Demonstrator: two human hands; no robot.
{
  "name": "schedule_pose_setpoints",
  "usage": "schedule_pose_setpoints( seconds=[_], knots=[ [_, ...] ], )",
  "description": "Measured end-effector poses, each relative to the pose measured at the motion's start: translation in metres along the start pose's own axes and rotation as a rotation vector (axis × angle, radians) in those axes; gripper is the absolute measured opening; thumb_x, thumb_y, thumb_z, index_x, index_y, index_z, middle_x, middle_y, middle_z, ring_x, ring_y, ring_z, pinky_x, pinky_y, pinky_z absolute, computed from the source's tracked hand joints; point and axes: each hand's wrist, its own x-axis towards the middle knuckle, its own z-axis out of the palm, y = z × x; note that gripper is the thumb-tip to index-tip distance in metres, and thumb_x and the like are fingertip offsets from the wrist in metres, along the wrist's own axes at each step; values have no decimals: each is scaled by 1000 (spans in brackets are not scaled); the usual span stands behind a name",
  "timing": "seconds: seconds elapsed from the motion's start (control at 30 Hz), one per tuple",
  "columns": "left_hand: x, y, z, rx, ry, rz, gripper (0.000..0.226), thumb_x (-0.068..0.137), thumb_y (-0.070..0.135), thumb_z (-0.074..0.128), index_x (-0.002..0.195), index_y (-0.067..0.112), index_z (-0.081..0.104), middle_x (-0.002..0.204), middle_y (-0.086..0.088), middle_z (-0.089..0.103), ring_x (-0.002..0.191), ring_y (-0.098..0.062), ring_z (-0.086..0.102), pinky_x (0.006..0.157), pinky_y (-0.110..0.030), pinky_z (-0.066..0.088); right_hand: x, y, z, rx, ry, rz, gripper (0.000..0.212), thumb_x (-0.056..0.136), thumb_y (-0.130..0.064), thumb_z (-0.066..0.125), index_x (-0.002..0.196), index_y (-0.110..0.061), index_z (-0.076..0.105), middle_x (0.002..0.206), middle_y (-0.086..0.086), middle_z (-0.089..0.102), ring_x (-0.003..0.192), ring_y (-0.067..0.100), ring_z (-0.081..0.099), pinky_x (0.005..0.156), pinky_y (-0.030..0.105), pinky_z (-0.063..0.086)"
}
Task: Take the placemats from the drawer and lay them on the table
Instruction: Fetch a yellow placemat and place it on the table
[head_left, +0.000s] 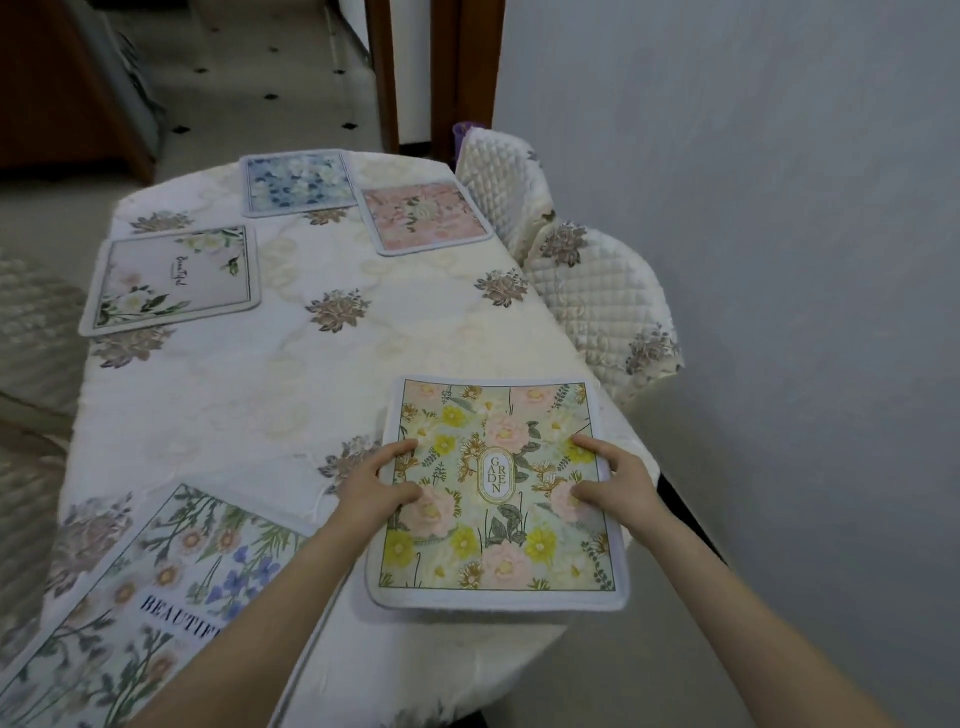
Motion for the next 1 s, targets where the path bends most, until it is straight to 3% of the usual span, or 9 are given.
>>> schedule_pose_setpoints(
  seconds=[0.1, 0.23, 0.37, 0.47, 0.63, 0.87, 1.0],
  knots=[
    [32, 12, 11, -35, 35, -43, 58, 72, -3, 71, 112, 38, 63, 123, 4, 56, 107, -18, 58, 84, -31, 53, 45, -15, -9, -40, -30, 14, 63, 75, 14, 68, 129, -17, 60, 125, 1, 52, 102, 17, 56, 57, 7, 48],
    [72, 26, 24, -109, 73, -80, 57, 74, -5, 70, 114, 35, 63, 122, 2, 57, 92, -5, 60, 68, -21, 53, 105, -31, -17, -83, -66, 24, 62, 76, 13, 69, 129, -19, 61, 123, 0, 52, 104, 20, 57, 60, 11, 50],
    [106, 30, 37, -160, 105, -115, 58, 75, -8, 67, 120, 28, 63, 124, -1, 56, 96, -12, 61, 68, -21, 55, 159, -36, -20, -112, -131, 38, 62, 76, 13, 69, 128, -20, 61, 126, 1, 54, 108, 21, 58, 78, 23, 52],
    [133, 29, 48, -189, 167, -140, 57, 74, -11, 67, 117, 26, 64, 122, -3, 57, 90, -3, 59, 60, -12, 51, 201, -39, -22, -141, -186, 29, 62, 77, 14, 68, 130, -17, 60, 125, 1, 53, 107, 18, 56, 67, 11, 51],
    [182, 31, 73, -200, 306, -206, 57, 70, -9, 71, 112, 29, 66, 120, -1, 57, 102, -21, 58, 71, -23, 53, 278, -42, -27, -174, -273, 20, 64, 76, 14, 67, 131, -19, 59, 125, 1, 54, 94, 8, 59, 58, 7, 49],
    [239, 38, 100, -196, 366, -212, 57, 70, -9, 70, 115, 25, 65, 119, -2, 59, 105, -21, 57, 73, -22, 50, 352, -41, -29, -230, -295, 28, 66, 75, 18, 64, 132, -13, 58, 119, 3, 51, 87, 11, 55, 50, 2, 42],
    [246, 28, 108, -122, 386, -198, 58, 71, -8, 69, 118, 25, 64, 120, -1, 59, 105, -20, 58, 73, -19, 50, 362, -31, -30, -259, -283, 19, 64, 75, 15, 65, 132, -13, 58, 127, 5, 54, 99, 13, 53, 55, 0, 42]
  ],
)
